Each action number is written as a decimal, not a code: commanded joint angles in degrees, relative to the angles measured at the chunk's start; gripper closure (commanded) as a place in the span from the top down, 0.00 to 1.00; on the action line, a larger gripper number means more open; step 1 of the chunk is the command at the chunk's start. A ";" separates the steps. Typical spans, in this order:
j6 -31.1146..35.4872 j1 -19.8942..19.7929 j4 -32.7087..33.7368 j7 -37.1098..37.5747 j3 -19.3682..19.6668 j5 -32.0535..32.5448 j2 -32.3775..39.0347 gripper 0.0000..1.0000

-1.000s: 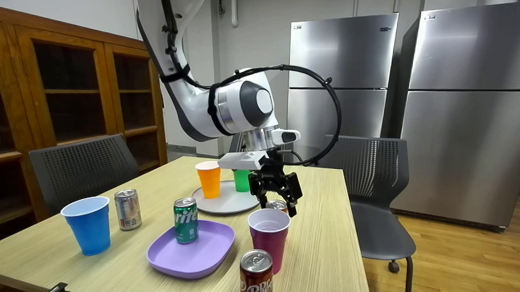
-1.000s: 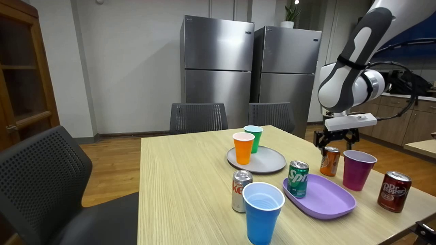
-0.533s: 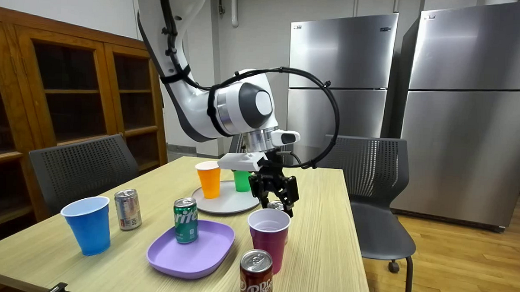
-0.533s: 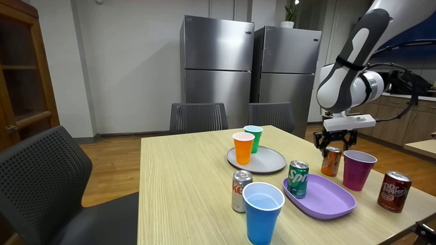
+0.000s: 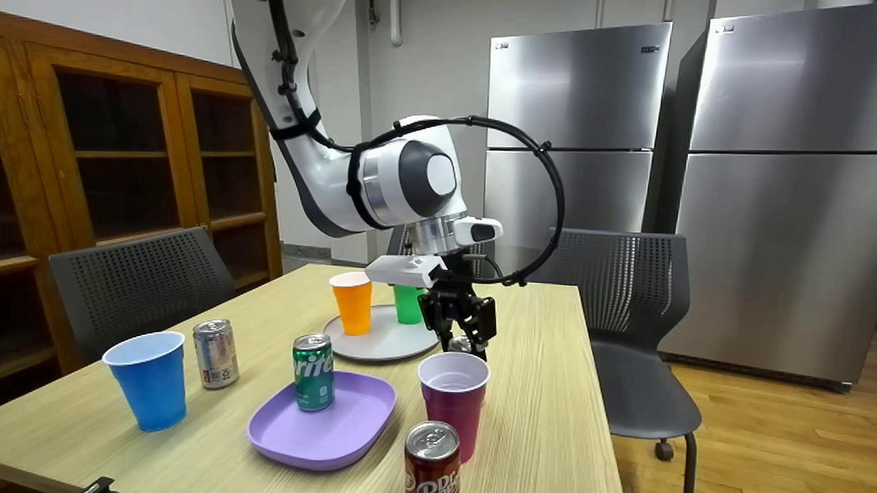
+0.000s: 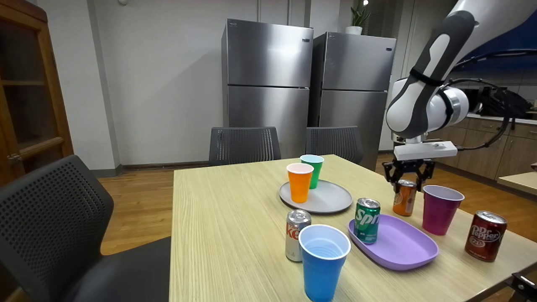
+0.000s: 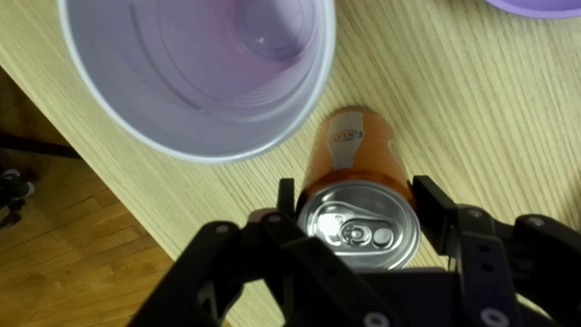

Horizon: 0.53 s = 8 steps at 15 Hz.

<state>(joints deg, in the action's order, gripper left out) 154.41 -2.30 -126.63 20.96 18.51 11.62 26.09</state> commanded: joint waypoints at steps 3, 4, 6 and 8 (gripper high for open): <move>0.98 0.31 0.48 -0.01 -0.79 -2.69 -1.72 0.41; 1.23 0.50 0.51 -0.02 -0.80 -2.79 -2.18 0.41; 1.76 1.22 0.56 0.12 -0.46 -2.10 -3.10 0.41; 2.34 2.13 0.51 0.31 -0.09 -1.23 -4.05 0.41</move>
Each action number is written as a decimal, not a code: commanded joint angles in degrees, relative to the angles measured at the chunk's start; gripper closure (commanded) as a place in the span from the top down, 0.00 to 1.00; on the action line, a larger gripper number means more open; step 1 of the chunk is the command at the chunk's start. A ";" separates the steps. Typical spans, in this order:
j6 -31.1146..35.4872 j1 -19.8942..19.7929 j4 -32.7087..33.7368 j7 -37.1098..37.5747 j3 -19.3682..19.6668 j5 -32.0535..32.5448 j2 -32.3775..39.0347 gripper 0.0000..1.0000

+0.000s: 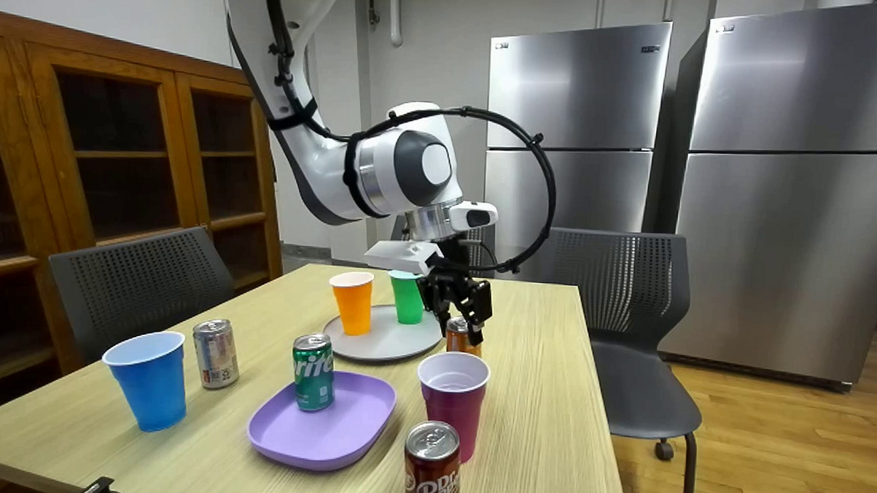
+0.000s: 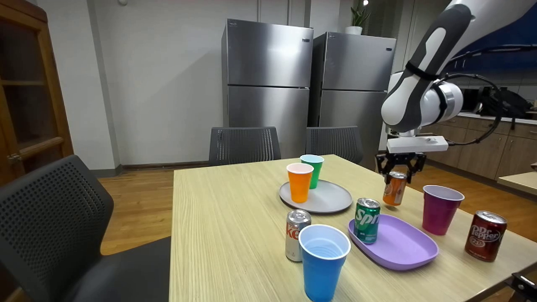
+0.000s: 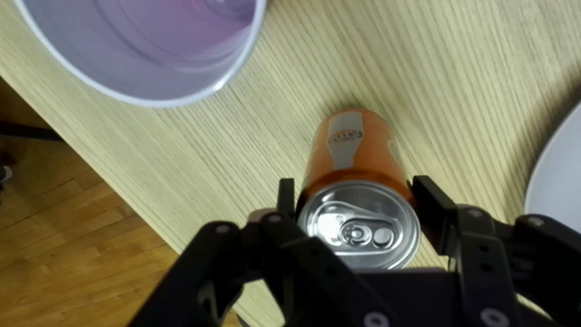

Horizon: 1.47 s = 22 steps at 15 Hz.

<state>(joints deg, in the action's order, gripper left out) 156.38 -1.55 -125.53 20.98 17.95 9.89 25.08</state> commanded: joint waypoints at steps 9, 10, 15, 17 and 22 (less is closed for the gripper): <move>1.95 4.96 -2.81 0.49 0.39 3.69 -7.63 0.41; 2.02 5.15 -3.25 0.52 0.30 3.94 -8.19 0.41; 1.80 7.12 -7.19 3.41 0.50 6.82 -12.53 0.41; 1.26 8.30 -9.34 6.47 0.72 9.12 -14.68 0.41; -1.07 10.17 -15.34 18.25 -0.33 16.51 -20.23 0.41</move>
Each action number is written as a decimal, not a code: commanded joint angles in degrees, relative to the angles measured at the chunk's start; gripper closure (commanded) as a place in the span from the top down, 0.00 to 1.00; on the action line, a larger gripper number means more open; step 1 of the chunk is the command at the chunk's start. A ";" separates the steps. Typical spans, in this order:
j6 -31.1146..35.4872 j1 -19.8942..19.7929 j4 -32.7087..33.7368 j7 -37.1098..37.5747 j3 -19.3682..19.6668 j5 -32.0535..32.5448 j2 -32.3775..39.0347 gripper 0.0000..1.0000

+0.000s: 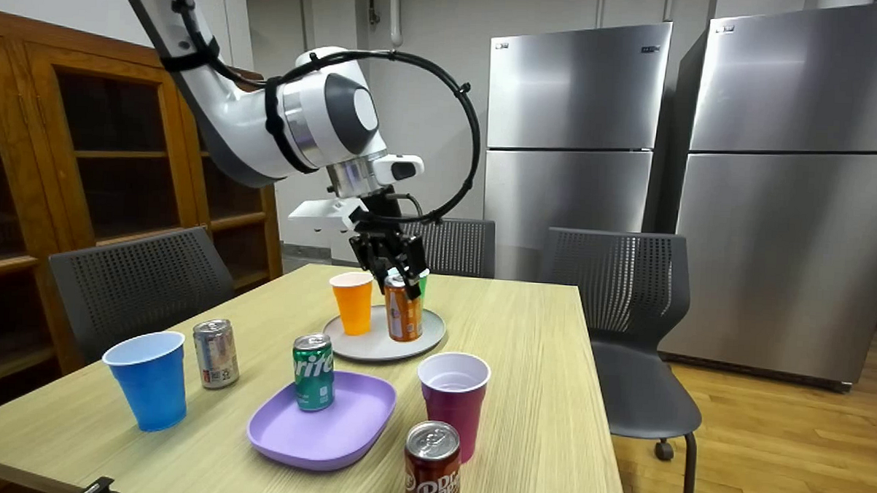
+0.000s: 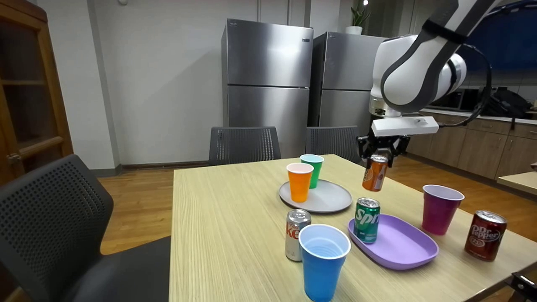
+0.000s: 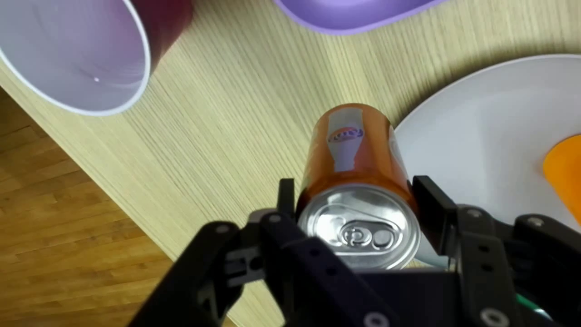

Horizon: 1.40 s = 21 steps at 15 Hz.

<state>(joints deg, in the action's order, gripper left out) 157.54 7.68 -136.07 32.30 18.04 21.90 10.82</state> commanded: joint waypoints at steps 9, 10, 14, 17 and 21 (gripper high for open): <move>-6.77 -3.66 -14.66 21.25 -7.44 9.59 -13.62 0.41; -6.93 -4.37 -15.44 21.69 -8.15 9.24 -14.07 0.41; -6.67 -7.00 -17.35 22.05 -10.01 8.13 -14.71 0.41; -6.43 -8.28 -16.80 22.08 -10.64 7.64 -13.74 0.41; -6.16 -8.81 -15.10 21.31 -11.23 6.24 -11.70 0.41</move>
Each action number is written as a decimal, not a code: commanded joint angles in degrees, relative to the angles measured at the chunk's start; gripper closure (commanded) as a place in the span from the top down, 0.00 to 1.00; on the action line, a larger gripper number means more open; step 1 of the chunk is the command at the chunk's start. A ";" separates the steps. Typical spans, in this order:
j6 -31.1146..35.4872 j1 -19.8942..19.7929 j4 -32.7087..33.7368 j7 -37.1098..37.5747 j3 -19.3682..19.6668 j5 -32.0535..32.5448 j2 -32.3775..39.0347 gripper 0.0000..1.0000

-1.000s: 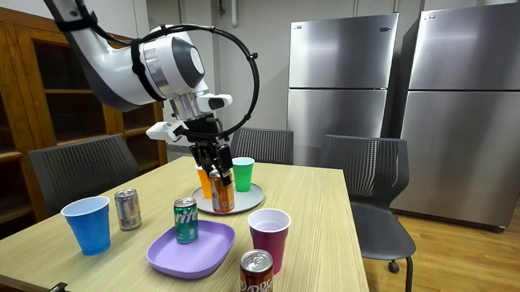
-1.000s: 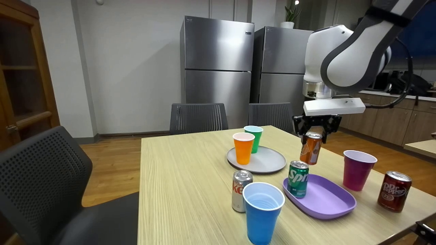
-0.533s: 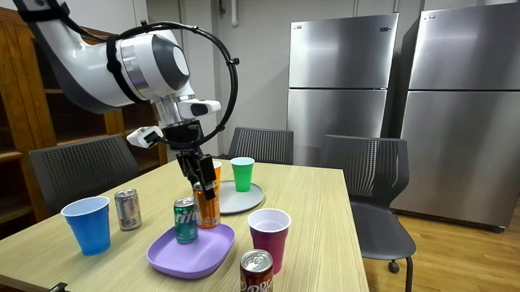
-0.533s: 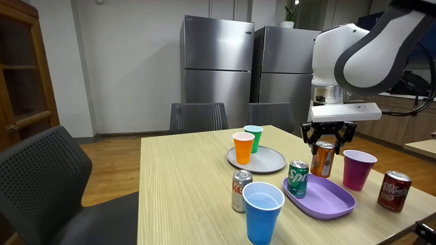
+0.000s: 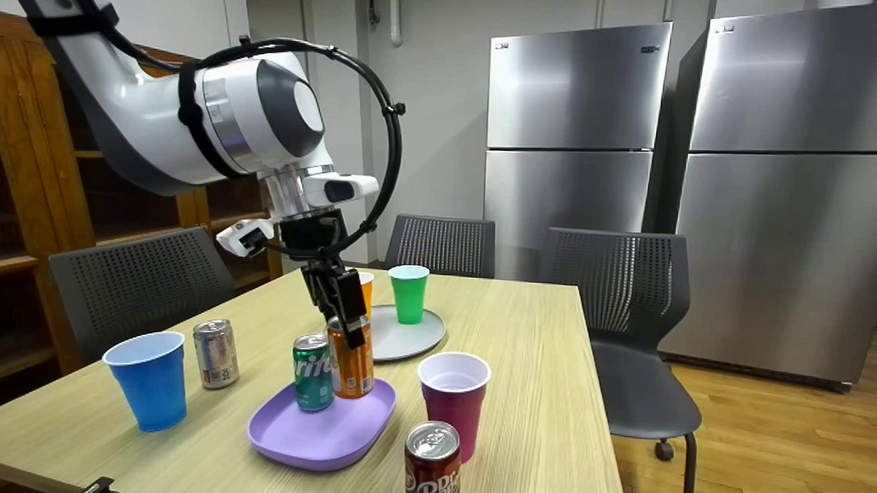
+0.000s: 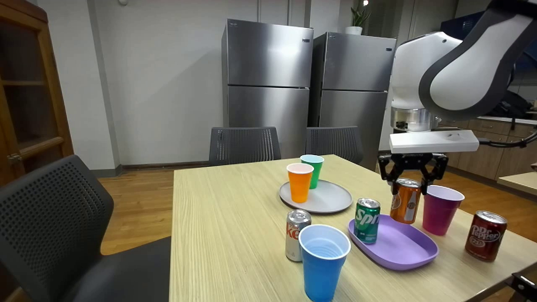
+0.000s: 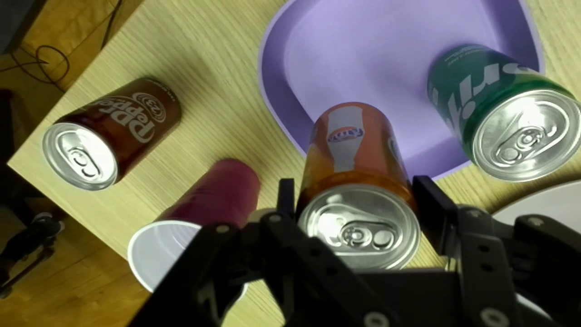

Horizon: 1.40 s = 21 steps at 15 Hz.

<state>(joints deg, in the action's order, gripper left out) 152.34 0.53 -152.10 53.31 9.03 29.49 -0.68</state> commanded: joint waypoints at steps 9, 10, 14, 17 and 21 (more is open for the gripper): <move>-1.03 -1.09 4.71 -0.32 -2.13 -6.20 4.89 0.41; -1.08 -0.96 5.19 -0.40 -2.03 -6.65 5.46 0.41; -1.52 -0.43 7.10 -0.55 -1.57 -7.41 7.38 0.41; -1.78 -0.09 8.05 -0.58 -1.31 -7.80 8.53 0.41; -1.97 0.29 8.78 -0.65 -1.07 -8.15 9.68 0.41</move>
<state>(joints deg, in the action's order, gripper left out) 152.35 0.38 -145.07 53.31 7.99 22.54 8.47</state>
